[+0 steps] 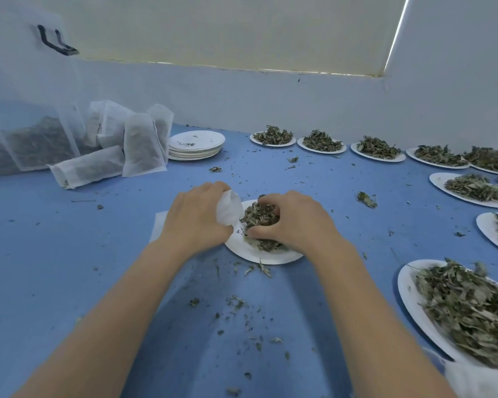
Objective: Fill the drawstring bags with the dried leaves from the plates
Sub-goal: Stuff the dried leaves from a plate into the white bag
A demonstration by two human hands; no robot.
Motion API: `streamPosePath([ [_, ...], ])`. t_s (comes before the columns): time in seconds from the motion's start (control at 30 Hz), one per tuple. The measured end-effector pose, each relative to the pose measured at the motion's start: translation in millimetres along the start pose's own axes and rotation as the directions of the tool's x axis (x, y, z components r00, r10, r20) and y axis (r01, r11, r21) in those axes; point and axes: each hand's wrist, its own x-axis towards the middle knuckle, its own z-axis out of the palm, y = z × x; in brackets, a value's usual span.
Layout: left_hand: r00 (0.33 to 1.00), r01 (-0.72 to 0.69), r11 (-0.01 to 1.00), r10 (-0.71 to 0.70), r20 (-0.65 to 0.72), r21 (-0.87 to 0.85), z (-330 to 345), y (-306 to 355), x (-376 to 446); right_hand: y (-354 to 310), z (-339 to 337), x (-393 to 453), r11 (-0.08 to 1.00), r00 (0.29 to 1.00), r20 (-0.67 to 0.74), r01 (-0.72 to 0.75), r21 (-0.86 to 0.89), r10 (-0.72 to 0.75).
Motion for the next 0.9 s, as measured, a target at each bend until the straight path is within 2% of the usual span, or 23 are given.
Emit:
streamPosePath([
  [0.13,0.999,0.019,0.994,-0.015,0.031,-0.11,5.0,-2.9,6.6,-1.2,9.1,1.1,0.998,0.999,-0.036,0.005,-0.066,-0.007],
  [0.33,0.997,0.049,0.977,-0.038,0.061,-0.207,12.7,-4.2,2.8,2.6,10.6,4.1,0.998,0.996,-0.071,0.053,0.03,-0.05],
  [0.47,0.999,0.017,0.987,-0.011,0.041,-0.157,13.7,-6.1,0.3,10.0,-2.6,2.5,0.989,0.988,-0.145,0.069,0.131,-0.05],
  [0.63,1.0,-0.029,0.997,0.028,-0.012,-0.078,14.6,-5.9,-0.6,5.9,-11.4,4.3,0.967,0.951,-0.29,0.165,0.196,-0.104],
  [0.9,0.997,-0.027,0.986,0.016,-0.07,-0.162,13.5,-4.0,-1.1,-7.6,-3.7,3.5,0.932,0.936,-0.245,0.302,0.198,-0.252],
])
